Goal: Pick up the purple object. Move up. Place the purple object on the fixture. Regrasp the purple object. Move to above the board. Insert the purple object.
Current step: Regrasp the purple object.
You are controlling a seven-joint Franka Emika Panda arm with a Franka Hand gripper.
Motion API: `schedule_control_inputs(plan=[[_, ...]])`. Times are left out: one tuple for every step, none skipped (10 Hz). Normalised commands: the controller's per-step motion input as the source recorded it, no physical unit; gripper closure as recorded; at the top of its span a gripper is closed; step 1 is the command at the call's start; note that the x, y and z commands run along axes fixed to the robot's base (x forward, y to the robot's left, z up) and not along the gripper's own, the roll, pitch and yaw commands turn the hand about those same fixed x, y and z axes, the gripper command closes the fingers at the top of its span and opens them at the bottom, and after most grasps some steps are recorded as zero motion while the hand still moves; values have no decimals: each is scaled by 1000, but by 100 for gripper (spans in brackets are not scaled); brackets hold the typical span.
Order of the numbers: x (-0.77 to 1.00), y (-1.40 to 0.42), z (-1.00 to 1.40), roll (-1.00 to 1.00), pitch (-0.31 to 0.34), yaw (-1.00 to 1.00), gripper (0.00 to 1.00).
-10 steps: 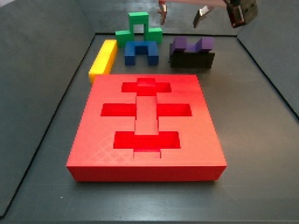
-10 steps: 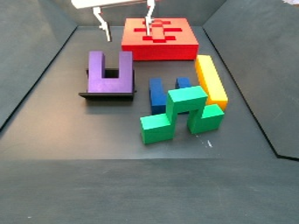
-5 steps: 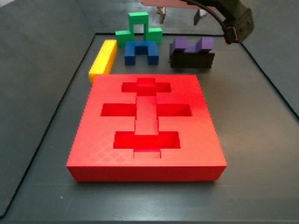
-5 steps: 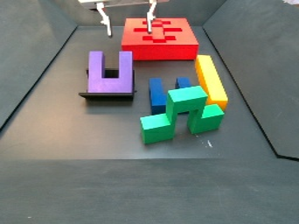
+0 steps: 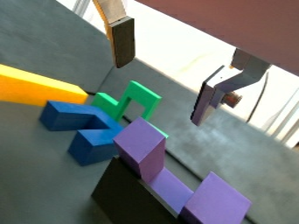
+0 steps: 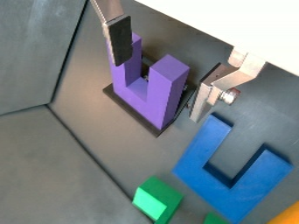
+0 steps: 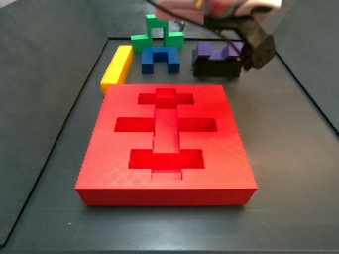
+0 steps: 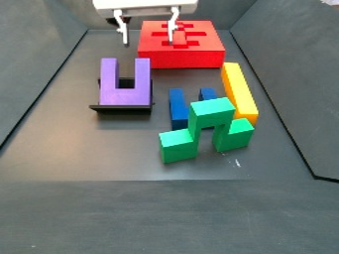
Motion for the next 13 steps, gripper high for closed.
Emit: schedule_control_inputs(plan=[[66,0,0,0,40,0,0],[91,0,-414,0,-60,0,0],[111,0,-574,0,-180,0,0],[134,0,-517,0,-194,0,0],[166,0,-377,0,-123,0,0],[129,0,-266,0,-103,0,0],[140,0,-169,0,-51,0,0],[74,0,-169,0,-80,0,0],[46,0,-240,0,-103,0,0],[26,0,-291,0,-151,0,0],[11,0,-297,0,-186,0,0],[0,0,-177,0,-123,0,0],[0,0,0,11,0,0,0]])
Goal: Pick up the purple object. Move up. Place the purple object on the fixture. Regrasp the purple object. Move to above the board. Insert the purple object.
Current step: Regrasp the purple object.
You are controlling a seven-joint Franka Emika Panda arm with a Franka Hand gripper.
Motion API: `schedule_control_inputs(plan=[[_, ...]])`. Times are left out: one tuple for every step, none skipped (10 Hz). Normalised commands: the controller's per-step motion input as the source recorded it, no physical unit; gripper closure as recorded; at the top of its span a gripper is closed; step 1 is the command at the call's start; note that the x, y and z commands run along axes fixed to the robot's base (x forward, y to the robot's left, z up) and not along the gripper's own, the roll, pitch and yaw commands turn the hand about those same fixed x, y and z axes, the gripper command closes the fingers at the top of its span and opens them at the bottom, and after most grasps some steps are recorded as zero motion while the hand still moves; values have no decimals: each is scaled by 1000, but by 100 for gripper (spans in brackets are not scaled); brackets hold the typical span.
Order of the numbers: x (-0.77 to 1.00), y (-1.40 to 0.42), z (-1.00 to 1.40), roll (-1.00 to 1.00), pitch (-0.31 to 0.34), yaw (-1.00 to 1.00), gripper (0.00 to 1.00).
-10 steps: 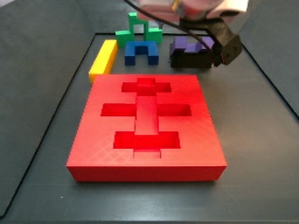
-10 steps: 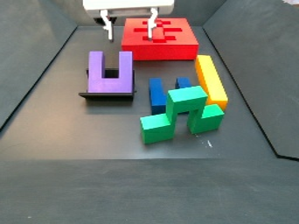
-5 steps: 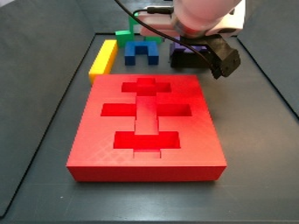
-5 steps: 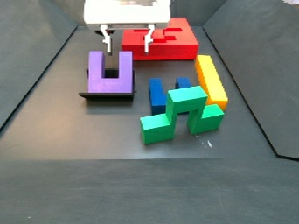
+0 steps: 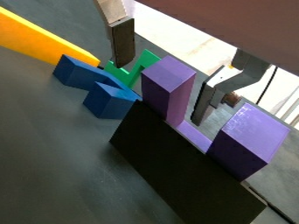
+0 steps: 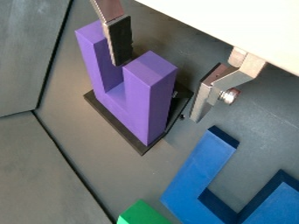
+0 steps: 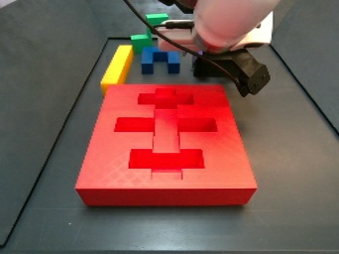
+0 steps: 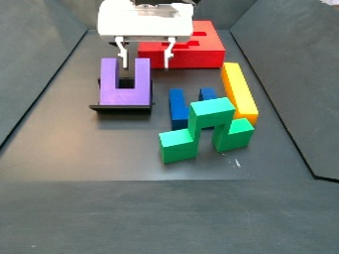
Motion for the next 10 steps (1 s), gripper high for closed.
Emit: schedule_control_inputs(plan=[[0,0,0,0,0,0,100],[0,0,0,0,0,0,100],[0,0,0,0,0,0,100],[0,0,0,0,0,0,100],[0,0,0,0,0,0,100],[0,0,0,0,0,0,100],[0,0,0,0,0,0,100],[0,0,0,0,0,0,100],[0,0,0,0,0,0,100],[0,0,0,0,0,0,100]])
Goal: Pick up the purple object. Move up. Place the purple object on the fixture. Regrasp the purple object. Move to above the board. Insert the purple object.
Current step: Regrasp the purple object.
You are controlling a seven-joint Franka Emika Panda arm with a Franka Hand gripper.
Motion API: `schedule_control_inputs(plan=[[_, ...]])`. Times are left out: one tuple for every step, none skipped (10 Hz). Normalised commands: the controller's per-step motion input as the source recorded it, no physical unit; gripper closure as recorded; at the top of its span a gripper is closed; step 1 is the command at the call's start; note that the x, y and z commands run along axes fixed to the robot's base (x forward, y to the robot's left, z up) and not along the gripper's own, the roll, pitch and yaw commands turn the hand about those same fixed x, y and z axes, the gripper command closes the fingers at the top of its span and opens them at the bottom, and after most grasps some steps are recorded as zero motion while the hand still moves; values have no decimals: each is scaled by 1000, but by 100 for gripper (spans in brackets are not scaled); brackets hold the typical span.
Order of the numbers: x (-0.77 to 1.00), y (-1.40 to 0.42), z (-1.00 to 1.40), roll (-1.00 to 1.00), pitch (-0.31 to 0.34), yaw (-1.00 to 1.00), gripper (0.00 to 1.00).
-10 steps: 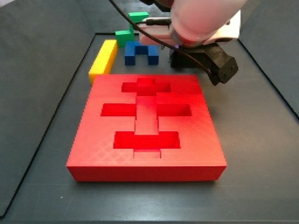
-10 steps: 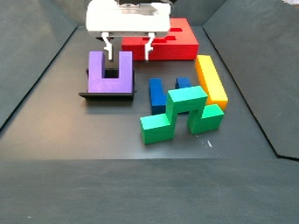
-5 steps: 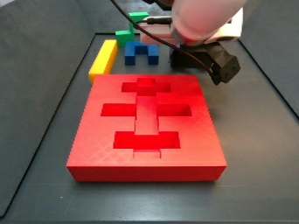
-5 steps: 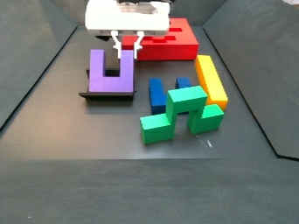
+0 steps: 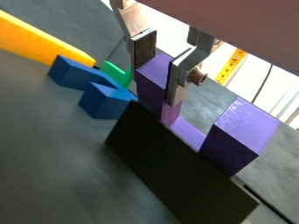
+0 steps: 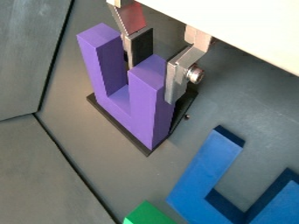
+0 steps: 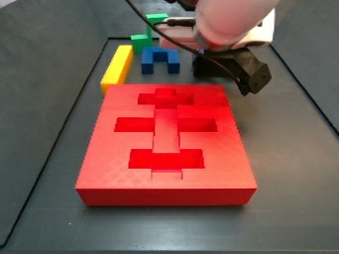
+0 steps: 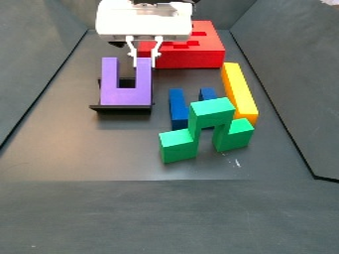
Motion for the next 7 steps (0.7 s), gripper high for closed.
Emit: schedule_control_inputs(plan=[[0,0,0,0,0,0,100],[0,0,0,0,0,0,100],[0,0,0,0,0,0,100],[0,0,0,0,0,0,100],[0,0,0,0,0,0,100],[0,0,0,0,0,0,100],[0,0,0,0,0,0,100]])
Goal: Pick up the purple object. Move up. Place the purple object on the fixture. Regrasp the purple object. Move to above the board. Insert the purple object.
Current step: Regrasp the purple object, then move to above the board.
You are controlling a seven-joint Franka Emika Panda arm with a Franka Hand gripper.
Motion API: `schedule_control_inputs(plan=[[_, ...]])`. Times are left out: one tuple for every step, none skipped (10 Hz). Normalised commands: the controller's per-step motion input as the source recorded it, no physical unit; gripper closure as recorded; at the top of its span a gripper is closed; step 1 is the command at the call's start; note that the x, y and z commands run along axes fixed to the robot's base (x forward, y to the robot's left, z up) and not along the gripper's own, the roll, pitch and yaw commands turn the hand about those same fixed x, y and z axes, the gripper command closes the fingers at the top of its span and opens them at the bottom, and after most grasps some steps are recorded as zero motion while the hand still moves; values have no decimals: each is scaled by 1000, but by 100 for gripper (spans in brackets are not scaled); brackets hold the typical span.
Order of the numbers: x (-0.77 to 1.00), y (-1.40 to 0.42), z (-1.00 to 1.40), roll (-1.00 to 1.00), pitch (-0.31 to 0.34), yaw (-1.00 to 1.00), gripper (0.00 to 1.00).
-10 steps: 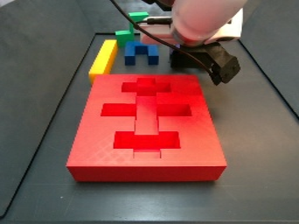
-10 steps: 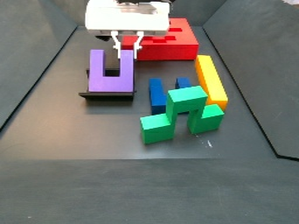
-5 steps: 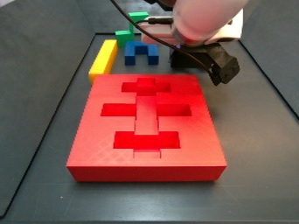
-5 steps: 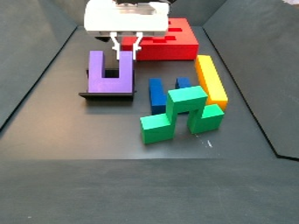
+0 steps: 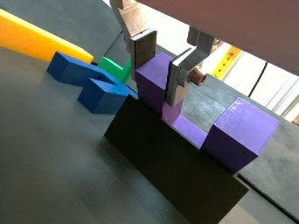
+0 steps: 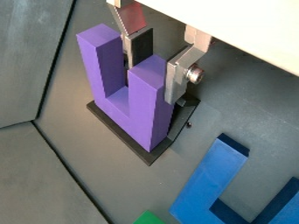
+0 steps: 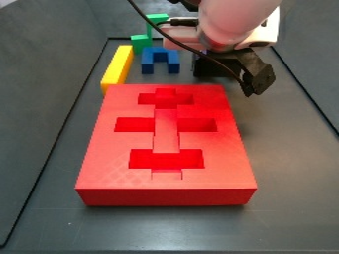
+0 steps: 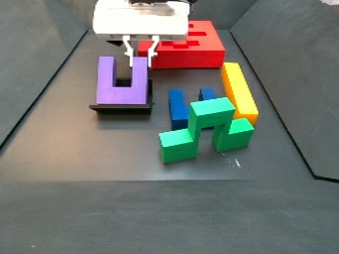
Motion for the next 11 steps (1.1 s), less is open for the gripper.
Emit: schedule_control_inputs(plan=[[0,0,0,0,0,0,100],[0,0,1400,0,0,0,100],[15,27,1400,-64,-19,8,100],[-15,47,1400,-159,-42,-3,100],[-20,49,1400,-125,-55,-2,100],[-17,35,1400,-78,-15,-26,100],[-18,34,1400,-37,15,-40,100],[-11,24,1400,0,33,-27,100],[9,-10,576,-20,61,-21,100],[26,4,234,2,76,-14,100],[-732,-1400,297,-1000,112,-30,100]])
